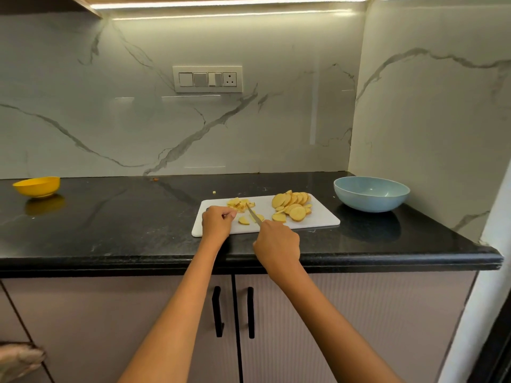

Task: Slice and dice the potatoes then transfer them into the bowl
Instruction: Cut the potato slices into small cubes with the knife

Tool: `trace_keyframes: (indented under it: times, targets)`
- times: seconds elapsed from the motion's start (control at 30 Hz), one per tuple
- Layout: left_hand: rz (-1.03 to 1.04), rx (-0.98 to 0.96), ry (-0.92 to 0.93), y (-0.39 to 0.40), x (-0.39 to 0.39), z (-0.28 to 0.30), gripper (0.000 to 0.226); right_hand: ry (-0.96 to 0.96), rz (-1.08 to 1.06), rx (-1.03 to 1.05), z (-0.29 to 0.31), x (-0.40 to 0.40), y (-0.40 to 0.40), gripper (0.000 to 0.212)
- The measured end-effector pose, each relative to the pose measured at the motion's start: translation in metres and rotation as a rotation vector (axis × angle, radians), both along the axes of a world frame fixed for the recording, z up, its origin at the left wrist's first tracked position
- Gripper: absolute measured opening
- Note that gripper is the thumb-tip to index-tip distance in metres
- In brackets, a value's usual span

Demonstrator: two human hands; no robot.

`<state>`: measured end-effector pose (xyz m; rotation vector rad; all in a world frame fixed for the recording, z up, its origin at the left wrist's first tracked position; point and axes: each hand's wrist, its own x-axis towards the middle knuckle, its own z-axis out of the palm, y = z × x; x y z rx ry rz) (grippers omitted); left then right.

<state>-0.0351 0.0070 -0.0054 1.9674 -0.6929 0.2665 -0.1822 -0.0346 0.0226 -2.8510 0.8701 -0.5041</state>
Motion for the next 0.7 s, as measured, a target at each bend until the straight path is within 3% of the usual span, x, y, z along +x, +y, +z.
trace_keyframes:
  times: [0.17,0.7]
  targets:
    - [0.007,-0.048,0.033,0.002,-0.001,0.000,0.016,0.009,0.031,0.037,0.001,0.000,0.006,0.028]
    - [-0.014,0.063,0.046,0.001,0.001,0.003,0.018,0.019,0.078,0.049,0.012,0.009,-0.001,0.027]
